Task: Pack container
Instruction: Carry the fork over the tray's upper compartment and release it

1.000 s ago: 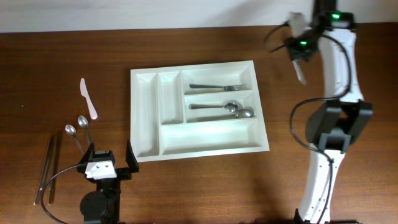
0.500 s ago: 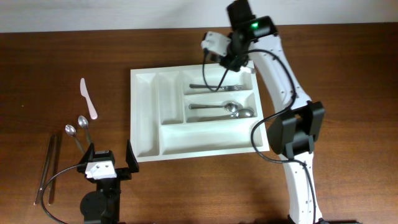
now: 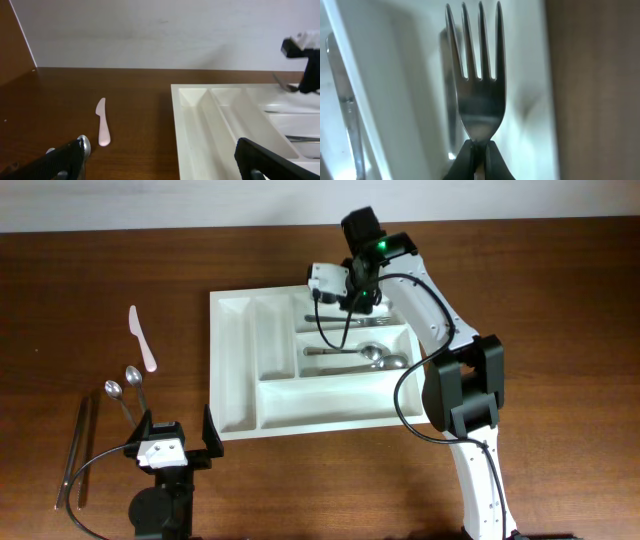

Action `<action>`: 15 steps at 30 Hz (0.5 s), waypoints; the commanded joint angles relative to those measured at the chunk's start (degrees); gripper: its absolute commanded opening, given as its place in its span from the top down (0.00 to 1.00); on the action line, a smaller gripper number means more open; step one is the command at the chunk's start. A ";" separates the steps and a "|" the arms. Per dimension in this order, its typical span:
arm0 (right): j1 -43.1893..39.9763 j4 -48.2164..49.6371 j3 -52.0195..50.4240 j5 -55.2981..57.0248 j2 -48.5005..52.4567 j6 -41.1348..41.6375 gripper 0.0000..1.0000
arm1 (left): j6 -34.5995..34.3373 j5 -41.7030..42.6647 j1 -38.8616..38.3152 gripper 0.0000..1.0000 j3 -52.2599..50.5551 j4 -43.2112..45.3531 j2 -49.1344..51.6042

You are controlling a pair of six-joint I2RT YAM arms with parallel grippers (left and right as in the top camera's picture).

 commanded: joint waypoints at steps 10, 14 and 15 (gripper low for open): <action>0.15 4.85 -0.09 -5.60 0.11 19.71 0.01 | 0.68 0.63 -0.22 0.01 -0.28 -0.11 -0.39; -0.02 5.31 3.80 -5.46 0.00 38.47 0.01 | 0.68 0.63 -0.22 0.01 -0.28 -0.11 -0.39; -0.28 4.61 5.22 -5.38 -0.13 42.51 0.01 | 0.68 0.63 -0.22 0.01 -0.28 -0.11 -0.39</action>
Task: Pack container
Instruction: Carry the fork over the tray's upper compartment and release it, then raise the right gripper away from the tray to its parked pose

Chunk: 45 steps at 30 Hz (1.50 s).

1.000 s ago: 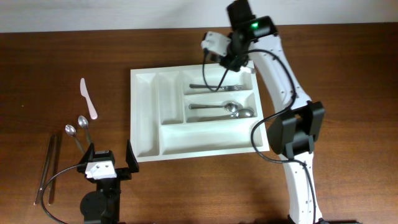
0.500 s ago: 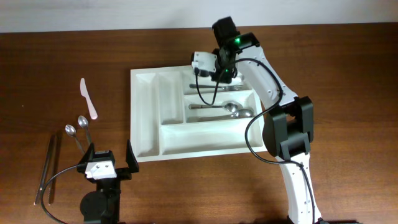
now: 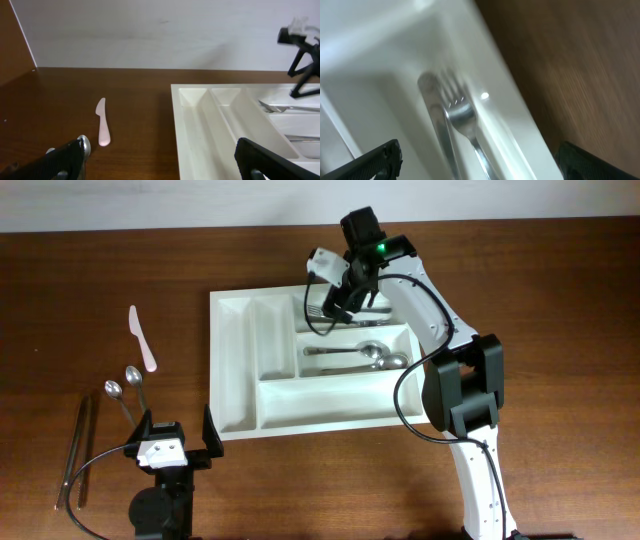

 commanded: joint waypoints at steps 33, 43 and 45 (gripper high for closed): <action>-21.35 -37.38 26.67 31.87 -1.64 45.13 0.02 | 0.74 -7.37 -0.22 0.01 0.09 4.20 -0.39; -22.08 -37.38 26.67 31.87 -1.64 45.11 0.01 | 0.74 -9.88 -0.22 0.01 12.04 3.15 6.54; -22.08 -37.35 26.67 31.87 -1.64 45.11 0.01 | 0.85 -11.10 -0.20 0.01 16.68 1.99 11.45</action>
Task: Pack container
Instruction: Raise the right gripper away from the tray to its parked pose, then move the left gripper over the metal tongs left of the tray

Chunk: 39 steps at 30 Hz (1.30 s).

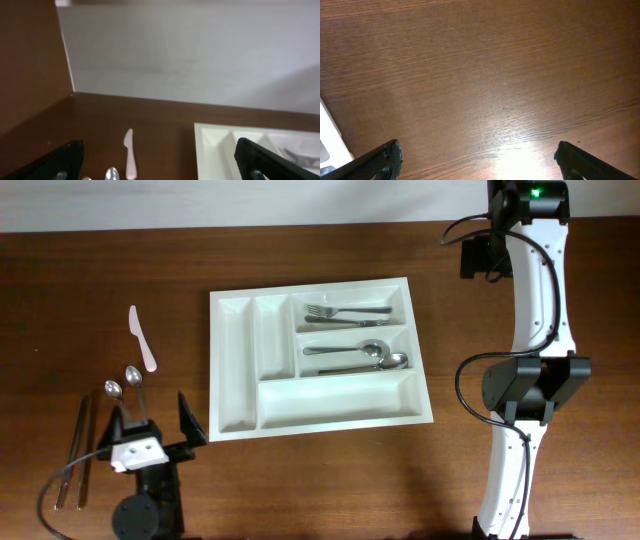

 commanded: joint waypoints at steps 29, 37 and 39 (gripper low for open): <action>0.15 0.02 0.96 1.31 -1.55 0.83 0.01 | 3.19 31.23 -0.28 0.01 41.88 -24.02 57.05; 0.15 0.04 0.96 1.33 -1.55 0.83 0.01 | -31.56 -3.61 -0.20 0.01 41.88 -40.50 57.18; 0.15 0.02 0.96 1.31 -1.55 0.83 0.01 | -34.49 -11.85 -0.13 0.01 41.88 -41.97 57.24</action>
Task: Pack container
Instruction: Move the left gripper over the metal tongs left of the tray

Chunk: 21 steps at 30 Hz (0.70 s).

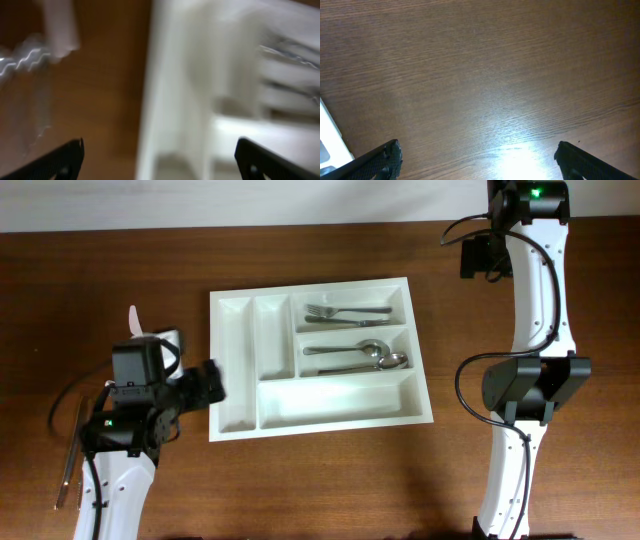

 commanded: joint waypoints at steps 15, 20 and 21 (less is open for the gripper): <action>0.15 0.02 0.96 1.33 -1.55 0.68 0.01 | 3.04 -13.57 24.94 0.01 0.90 2.43 10.40; 0.15 0.02 0.96 1.31 -1.55 0.68 0.01 | 7.23 -1.90 34.88 0.01 0.96 3.21 16.55; 0.15 0.02 0.96 1.31 -1.55 0.68 0.01 | 8.52 0.00 36.44 0.01 0.96 3.17 17.44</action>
